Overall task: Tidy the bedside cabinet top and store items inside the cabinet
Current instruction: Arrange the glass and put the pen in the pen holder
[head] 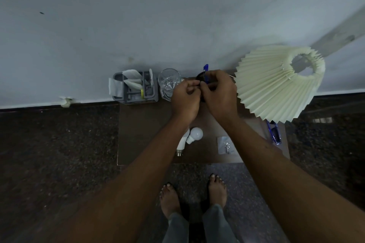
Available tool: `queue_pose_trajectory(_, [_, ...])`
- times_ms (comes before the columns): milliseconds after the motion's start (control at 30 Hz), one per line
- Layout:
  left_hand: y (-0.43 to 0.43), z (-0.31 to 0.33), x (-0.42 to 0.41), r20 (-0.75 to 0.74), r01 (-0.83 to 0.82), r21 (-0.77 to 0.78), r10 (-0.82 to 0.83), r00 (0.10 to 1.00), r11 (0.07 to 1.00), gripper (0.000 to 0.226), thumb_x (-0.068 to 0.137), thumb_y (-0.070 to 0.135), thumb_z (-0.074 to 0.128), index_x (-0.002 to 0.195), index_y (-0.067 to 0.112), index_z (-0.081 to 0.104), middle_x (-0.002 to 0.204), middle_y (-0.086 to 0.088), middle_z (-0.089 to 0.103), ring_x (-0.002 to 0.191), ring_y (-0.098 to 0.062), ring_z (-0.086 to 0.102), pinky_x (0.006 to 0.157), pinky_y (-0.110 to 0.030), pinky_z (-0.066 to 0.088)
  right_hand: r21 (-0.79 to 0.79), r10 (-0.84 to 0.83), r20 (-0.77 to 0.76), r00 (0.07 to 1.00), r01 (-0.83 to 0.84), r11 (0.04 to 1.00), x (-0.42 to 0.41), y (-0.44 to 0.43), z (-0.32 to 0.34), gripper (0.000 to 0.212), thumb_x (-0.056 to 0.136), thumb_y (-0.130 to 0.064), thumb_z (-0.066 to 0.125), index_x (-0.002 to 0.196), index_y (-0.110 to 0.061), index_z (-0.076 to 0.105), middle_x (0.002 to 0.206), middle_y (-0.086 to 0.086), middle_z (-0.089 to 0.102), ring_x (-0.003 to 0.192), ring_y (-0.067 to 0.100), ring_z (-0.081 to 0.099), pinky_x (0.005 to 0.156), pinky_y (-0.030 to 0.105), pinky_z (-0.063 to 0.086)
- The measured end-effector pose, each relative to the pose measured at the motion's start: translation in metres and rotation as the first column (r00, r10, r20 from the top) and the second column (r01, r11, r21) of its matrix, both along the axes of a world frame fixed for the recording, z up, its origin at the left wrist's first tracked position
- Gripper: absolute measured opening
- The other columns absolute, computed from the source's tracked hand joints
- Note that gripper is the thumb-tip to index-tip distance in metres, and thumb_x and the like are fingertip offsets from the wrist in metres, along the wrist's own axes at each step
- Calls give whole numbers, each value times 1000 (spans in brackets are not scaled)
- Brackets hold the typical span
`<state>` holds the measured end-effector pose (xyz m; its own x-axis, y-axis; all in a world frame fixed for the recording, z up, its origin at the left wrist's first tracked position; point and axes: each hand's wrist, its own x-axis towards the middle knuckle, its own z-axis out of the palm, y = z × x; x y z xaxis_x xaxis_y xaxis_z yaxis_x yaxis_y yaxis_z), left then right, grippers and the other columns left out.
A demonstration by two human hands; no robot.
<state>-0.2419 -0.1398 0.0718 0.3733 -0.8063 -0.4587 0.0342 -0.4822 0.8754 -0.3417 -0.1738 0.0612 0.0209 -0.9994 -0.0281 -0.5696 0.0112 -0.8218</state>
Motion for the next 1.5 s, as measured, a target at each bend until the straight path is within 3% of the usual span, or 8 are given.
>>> queue_pose_trajectory(67, [6,1,0,-7,-6,-8,6,1000,1000,21,91,13,59,108,17,72,101,-4,76,97,-19,74,91,-48,60,66,-53,124,991,45,997,0,12,4,25,91,-18,72,115,-13,67,104,-2,71,86,5,66,76,10,52])
queue_pose_trajectory(233, [23,6,0,-126,-61,-35,57,990,998,19,96,2,59,113,4,69,105,-13,75,96,-23,75,84,-37,62,249,-214,356,910,128,960,-5,38,8,27,92,-25,71,118,-18,65,96,-4,72,86,7,71,81,38,62])
queue_pose_trajectory(367, [37,9,3,-162,-100,-18,95,982,995,20,96,-1,59,114,-2,67,101,-17,74,87,-20,75,73,-26,61,306,-260,418,870,135,942,-13,54,11,27,91,-26,73,116,-20,65,93,-3,73,89,15,72,82,50,60])
queue_pose_trajectory(600, [73,-5,-3,-162,-135,26,137,977,991,18,95,-1,60,112,-1,67,88,-14,72,79,-19,70,74,-28,60,367,-320,435,842,159,917,-28,85,3,17,92,-23,72,107,-17,69,91,10,73,87,33,71,79,57,58])
queue_pose_trajectory(900, [101,-27,-23,-143,-134,103,148,979,986,17,95,-1,58,111,1,66,86,-14,72,67,-15,68,63,-21,57,482,-349,467,812,97,871,-47,122,-17,7,95,-17,68,102,-17,65,91,20,72,71,22,68,58,31,54])
queue_pose_trajectory(1167, [131,-38,-47,-112,-152,164,171,979,975,16,97,2,59,109,0,68,84,-13,73,66,-13,68,62,-20,56,554,-368,465,806,60,830,-62,147,-35,2,95,-16,68,95,-17,68,86,17,75,69,21,69,64,35,58])
queue_pose_trajectory(1367, [163,-49,-58,-102,-215,186,236,966,959,14,96,1,58,104,-1,70,76,-9,71,63,-10,68,60,-20,55,565,-291,453,843,-19,825,-71,171,-49,4,94,-17,68,96,-15,71,88,13,76,86,35,73,82,47,61])
queue_pose_trajectory(1500, [189,-64,-65,-101,-213,237,242,965,948,14,97,6,59,101,1,72,76,-11,71,66,-17,65,60,-22,54,594,-309,442,842,-17,804,-80,187,-54,10,95,-13,67,99,-4,70,86,15,75,78,24,71,75,34,59])
